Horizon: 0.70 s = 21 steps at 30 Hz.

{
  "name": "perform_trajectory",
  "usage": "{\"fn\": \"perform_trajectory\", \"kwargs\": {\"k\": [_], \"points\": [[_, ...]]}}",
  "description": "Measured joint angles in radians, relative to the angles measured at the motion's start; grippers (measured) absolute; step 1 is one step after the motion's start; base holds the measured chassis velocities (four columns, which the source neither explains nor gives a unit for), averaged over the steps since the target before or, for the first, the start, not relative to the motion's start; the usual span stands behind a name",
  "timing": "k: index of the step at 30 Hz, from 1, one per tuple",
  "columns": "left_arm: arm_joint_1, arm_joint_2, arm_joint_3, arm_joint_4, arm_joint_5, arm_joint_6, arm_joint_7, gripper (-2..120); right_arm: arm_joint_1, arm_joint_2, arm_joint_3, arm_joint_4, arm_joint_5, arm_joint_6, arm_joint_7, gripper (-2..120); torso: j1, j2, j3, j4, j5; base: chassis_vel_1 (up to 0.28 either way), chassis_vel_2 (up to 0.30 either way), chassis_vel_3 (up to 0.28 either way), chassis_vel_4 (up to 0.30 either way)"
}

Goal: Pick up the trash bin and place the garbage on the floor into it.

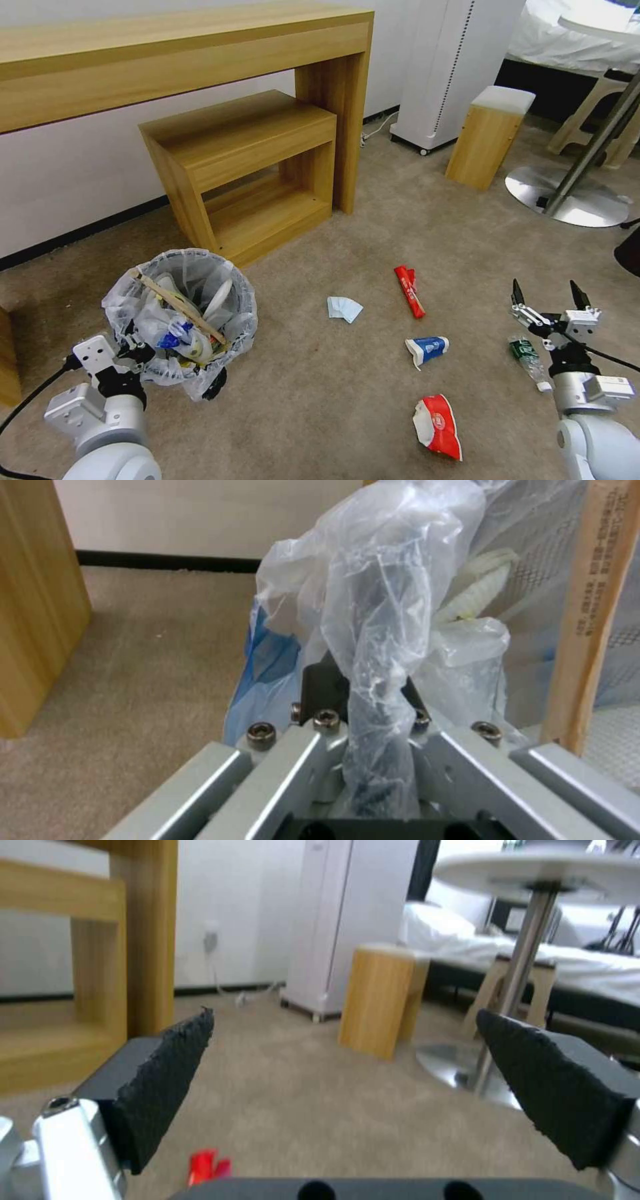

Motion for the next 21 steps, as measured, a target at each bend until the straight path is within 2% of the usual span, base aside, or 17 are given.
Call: {"fn": "perform_trajectory", "kwargs": {"k": [5,9,10,12,13,16,18,21], "points": [[0.006,-0.003,-0.002,-0.007,0.003,-0.003,0.0,0,0.0,-0.016,-0.044,-0.012,-0.002,-0.087,0.012,100,0.0,0.0,0.0,-0.0001,-0.0001,0.0,0.0,0.0,0.0],[0.011,-0.005,-0.004,-0.012,0.004,-0.006,0.0,0,-0.004,-0.048,-0.141,-0.024,0.033,-0.32,0.039,100,0.0,0.0,0.0,0.0,0.0001,0.0,0.0,0.0,0.0],[0.011,-0.005,-0.004,-0.012,0.004,-0.006,0.0,0,-0.004,-0.048,-0.141,-0.024,0.033,-0.32,0.039,100,0.0,0.0,0.0,0.0,0.0001,0.0,0.0,0.0,0.0],[0.014,-0.006,-0.003,-0.015,0.006,-0.007,0.0,0,-0.006,-0.065,-0.196,-0.029,0.064,-0.445,0.058,100,0.0,0.0,0.0,0.0002,0.0,0.0,0.0,0.0,0.0],[0.014,-0.006,-0.003,-0.015,0.006,-0.007,0.0,0,-0.006,-0.065,-0.196,-0.029,0.064,-0.445,0.058,100,0.0,0.0,0.0,0.0002,0.0,0.0,0.0,0.0,0.0],[0.018,-0.006,-0.003,-0.02,0.006,-0.008,0.0,0,-0.027,-0.112,-0.278,-0.019,0.135,-0.657,0.101,100,0.0,0.0,0.0,0.0,0.0003,0.0,0.0,0.0,0.0],[0.018,-0.006,-0.004,-0.021,0.006,-0.008,0.0,0,-0.032,-0.123,-0.291,-0.016,0.146,-0.685,0.11,100,0.0,0.0,0.0,0.0001,0.0,0.0,0.0,0.0,0.0],[0.019,-0.004,-0.01,-0.023,0.003,-0.011,-0.001,0,-0.054,-0.173,-0.337,-0.017,0.192,-0.788,0.133,100,0.0,0.0,0.0,-0.0001,0.0001,0.0,0.0,0.0,0.0]]}}
